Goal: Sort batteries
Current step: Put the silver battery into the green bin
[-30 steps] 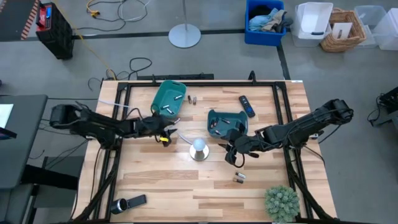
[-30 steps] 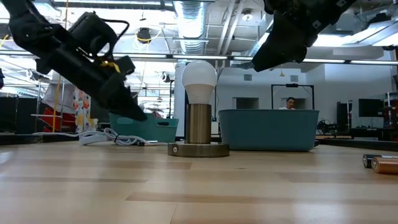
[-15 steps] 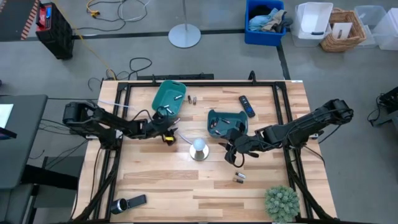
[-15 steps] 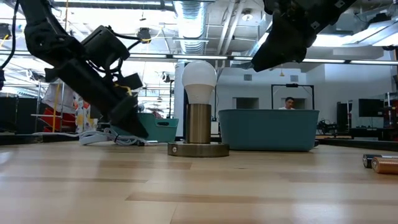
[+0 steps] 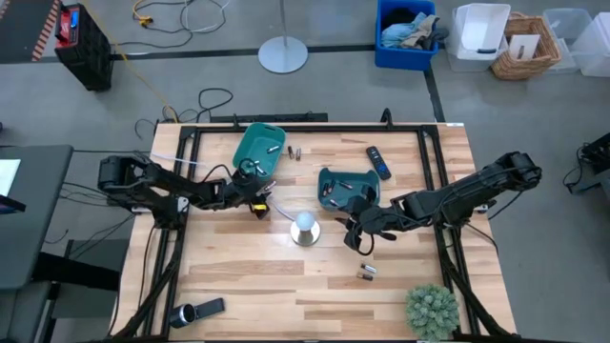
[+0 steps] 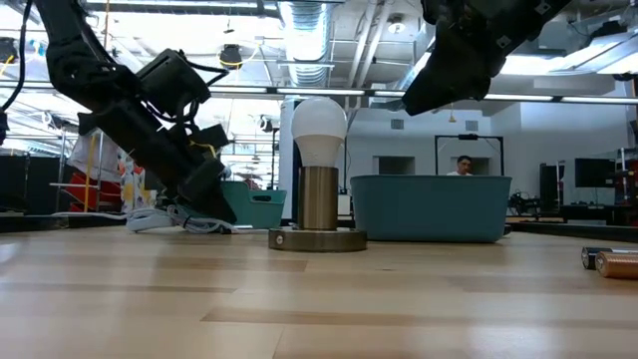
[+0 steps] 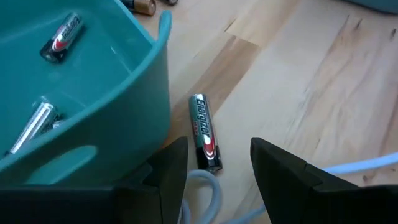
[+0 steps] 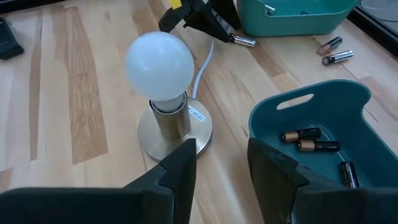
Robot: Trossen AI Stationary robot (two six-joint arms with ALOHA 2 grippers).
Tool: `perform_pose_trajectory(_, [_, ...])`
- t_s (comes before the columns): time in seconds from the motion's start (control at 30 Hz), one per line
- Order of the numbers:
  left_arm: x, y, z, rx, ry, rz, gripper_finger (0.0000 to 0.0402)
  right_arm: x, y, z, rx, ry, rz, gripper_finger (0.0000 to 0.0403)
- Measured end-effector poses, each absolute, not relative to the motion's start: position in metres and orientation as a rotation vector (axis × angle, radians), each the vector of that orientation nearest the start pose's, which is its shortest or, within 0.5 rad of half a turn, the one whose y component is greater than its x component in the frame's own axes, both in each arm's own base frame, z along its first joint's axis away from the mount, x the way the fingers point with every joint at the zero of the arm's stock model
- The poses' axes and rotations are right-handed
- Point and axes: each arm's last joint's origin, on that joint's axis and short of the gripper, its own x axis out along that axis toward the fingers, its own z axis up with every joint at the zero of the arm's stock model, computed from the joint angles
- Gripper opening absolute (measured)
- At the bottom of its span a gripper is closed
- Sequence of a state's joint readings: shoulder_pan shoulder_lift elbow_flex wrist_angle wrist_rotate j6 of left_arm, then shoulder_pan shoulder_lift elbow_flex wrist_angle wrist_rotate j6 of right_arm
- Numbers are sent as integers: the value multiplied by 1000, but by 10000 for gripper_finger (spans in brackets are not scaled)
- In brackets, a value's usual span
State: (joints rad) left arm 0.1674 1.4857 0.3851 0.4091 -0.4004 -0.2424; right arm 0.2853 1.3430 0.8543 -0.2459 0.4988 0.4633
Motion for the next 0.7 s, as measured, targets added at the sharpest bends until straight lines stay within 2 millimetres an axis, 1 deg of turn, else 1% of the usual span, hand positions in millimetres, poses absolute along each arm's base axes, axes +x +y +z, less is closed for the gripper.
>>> perform_pose_trajectory(0.17, [232, 53, 105, -161, 646, 631, 171, 267, 64, 236, 163, 613, -354, 161])
perform_pose_trajectory(0.3, [235, 55, 100, -174, 625, 637, 171, 267, 64, 236, 163, 612, -354, 161])
perform_pose_trajectory(0.57, [236, 55, 97, -181, 628, 627, 169, 267, 64, 237, 165, 608, -353, 161])
perform_pose_trajectory(0.7, [236, 54, 97, -194, 638, 607, 152, 267, 64, 237, 166, 607, -352, 161])
